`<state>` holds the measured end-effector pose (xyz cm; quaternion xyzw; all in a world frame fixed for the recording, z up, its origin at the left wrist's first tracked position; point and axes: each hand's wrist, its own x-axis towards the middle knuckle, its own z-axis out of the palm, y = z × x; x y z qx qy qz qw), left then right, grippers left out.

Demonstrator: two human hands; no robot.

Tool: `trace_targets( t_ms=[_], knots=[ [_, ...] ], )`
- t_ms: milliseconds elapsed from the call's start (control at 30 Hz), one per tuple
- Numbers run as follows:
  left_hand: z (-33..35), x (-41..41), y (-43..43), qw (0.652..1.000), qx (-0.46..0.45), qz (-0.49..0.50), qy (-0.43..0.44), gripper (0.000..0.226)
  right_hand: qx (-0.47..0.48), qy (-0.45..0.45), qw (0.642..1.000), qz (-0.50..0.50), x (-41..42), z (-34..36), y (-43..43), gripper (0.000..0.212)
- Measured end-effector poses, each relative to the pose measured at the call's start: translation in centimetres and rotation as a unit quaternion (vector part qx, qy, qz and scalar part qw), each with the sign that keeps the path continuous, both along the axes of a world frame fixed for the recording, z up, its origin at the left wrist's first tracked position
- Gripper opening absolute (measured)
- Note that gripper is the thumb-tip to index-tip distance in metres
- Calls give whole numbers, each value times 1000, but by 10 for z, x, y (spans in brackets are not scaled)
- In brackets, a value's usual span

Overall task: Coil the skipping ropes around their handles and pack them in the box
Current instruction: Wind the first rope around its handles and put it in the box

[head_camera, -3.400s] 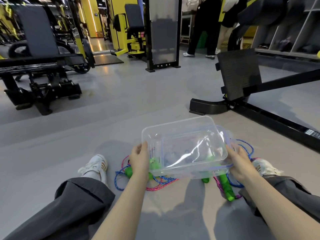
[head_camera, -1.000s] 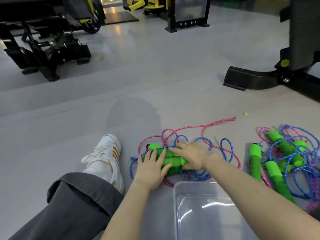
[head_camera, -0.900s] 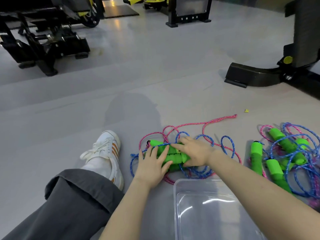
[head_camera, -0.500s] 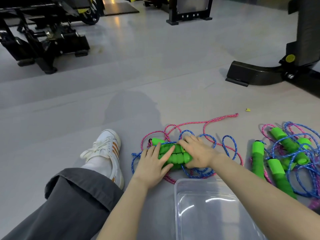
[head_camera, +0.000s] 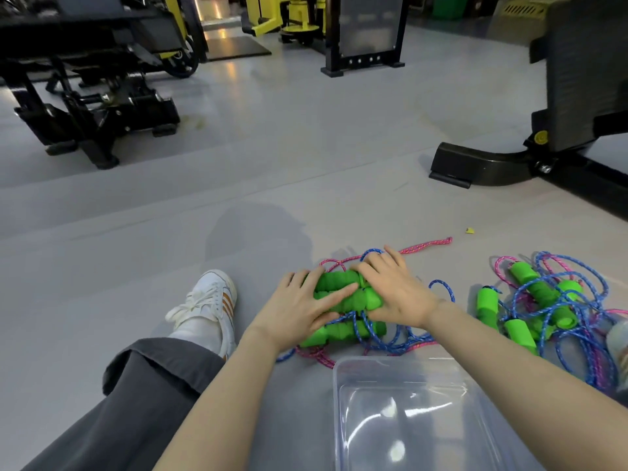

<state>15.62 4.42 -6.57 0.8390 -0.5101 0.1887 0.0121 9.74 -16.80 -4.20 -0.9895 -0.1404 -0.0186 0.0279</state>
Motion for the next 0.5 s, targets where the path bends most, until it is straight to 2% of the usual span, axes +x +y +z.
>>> trace_targets(
  t_ms=[233,367,500],
  knots=[
    [55,-10,-3,996,10,-44,-83,49,-46,-100,993,34,-14,45,-8,60],
    [87,-14,-5,989,14,-89,-117,49,-41,-49,997,34,-29,82,-8,70],
    [119,-23,-7,978,27,-148,-144,44,-25,-38,999,10,-45,109,-12,74]
  ],
)
